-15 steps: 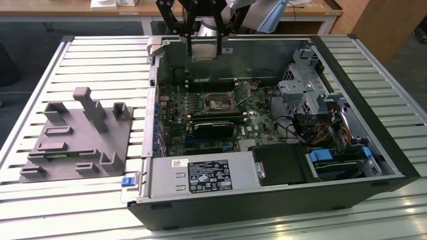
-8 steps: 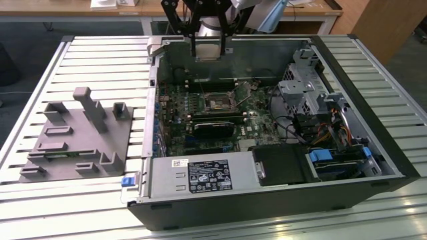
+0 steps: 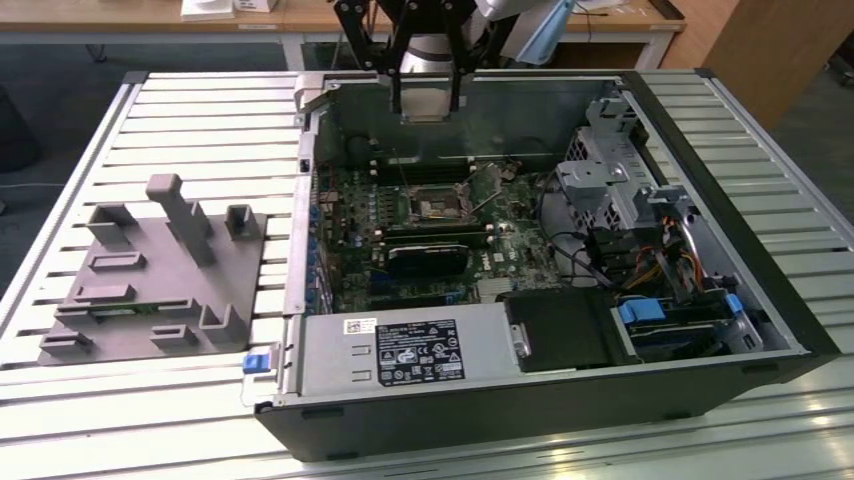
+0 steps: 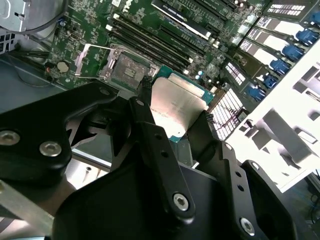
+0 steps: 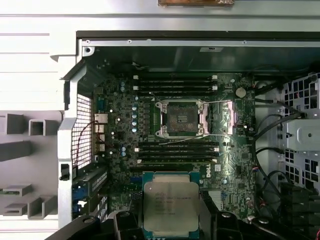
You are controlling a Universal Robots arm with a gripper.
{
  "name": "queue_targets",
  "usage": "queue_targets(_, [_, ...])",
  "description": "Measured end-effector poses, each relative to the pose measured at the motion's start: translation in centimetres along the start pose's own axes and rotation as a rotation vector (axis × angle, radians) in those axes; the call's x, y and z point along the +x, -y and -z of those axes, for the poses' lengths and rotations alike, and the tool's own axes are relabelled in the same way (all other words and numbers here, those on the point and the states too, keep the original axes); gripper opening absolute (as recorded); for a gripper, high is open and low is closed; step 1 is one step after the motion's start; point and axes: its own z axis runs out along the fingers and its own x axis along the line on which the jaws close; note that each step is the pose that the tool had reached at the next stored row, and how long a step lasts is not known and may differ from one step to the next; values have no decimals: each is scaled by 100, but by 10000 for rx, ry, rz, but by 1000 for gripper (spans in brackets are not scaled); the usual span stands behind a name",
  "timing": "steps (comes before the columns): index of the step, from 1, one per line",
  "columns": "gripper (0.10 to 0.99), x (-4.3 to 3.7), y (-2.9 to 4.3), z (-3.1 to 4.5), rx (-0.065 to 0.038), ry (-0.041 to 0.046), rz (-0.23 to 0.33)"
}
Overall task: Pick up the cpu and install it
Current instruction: 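Pick up the cpu and move it towards the insertion slot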
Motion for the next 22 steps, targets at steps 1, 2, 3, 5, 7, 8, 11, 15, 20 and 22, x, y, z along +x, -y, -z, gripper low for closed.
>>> queue_targets(1, [537,-8,0,-1,1,0,-1])
queue_targets(2, [537,-15,0,-2,1,0,-1])
queue_targets(3, [537,-23,-1,-2,1,-1,0])
queue_targets(5, [537,-36,-1,-5,1,0,0])
queue_targets(7, [537,-48,-1,-6,1,-1,0])
queue_targets(8, [537,-54,-1,-7,1,-1,0])
queue_targets(11, [537,-71,-2,-10,0,0,-1])
queue_targets(15, [537,-94,-2,-13,0,0,0])
queue_targets(20, [537,-125,-3,-18,1,0,0])
queue_targets(22, [537,-138,-5,-20,1,0,0])
